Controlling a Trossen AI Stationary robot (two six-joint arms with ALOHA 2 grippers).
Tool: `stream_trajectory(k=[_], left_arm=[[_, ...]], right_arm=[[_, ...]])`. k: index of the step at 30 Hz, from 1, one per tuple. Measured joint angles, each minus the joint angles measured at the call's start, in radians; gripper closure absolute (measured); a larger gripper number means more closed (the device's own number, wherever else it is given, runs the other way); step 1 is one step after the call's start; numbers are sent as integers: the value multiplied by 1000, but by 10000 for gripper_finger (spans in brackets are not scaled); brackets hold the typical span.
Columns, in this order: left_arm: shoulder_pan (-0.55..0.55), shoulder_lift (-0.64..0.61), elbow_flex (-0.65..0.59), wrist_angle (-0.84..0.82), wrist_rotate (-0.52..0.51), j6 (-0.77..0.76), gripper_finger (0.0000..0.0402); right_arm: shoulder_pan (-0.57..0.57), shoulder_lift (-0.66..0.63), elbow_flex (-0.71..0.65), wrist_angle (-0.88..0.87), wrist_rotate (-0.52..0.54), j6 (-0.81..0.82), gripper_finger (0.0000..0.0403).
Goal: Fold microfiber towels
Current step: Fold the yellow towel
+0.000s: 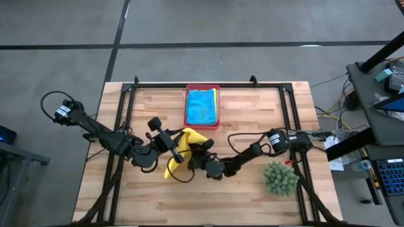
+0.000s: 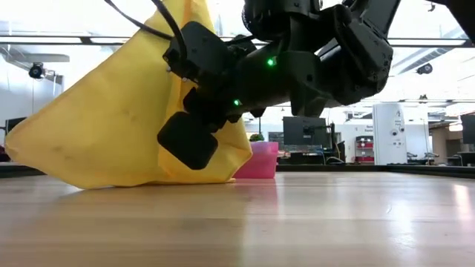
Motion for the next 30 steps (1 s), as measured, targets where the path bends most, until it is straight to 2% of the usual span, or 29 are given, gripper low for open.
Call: stream_trajectory(k=[5,9,11,13,15,17,18,19,21,24,30], left_arm=[[0,0,0,0,0,25,402],[-1,-1,-2,0,1,25,402],[-1,-1,-2,0,1,25,402],[-2,-1,-3,-1,1,25,402],[-2,-1,-2,7,1,23,402],[-3,-1,-2,71,8,20,402],[-3,-1,-2,120,26,19,402],[-4,-1,-2,165,60,22,402],[-5,-2,-2,257,151,47,402],[-8,-2,2,342,234,87,402],[-6,-3,-4,340,234,97,402]], right_arm=[[40,-43,-18,-1,-1,23,394],[95,-131,-65,-13,-2,15,394],[122,-193,-97,-62,-21,30,394],[143,-271,-134,-181,-65,120,394],[151,-364,-170,-382,-202,307,394],[145,-455,-200,-589,-421,510,394],[135,-490,-214,-652,-528,587,394],[127,-524,-233,-681,-590,655,394],[125,-582,-280,-692,-598,718,394],[142,-670,-355,-679,-542,707,394],[174,-882,-471,-684,-545,702,394]])
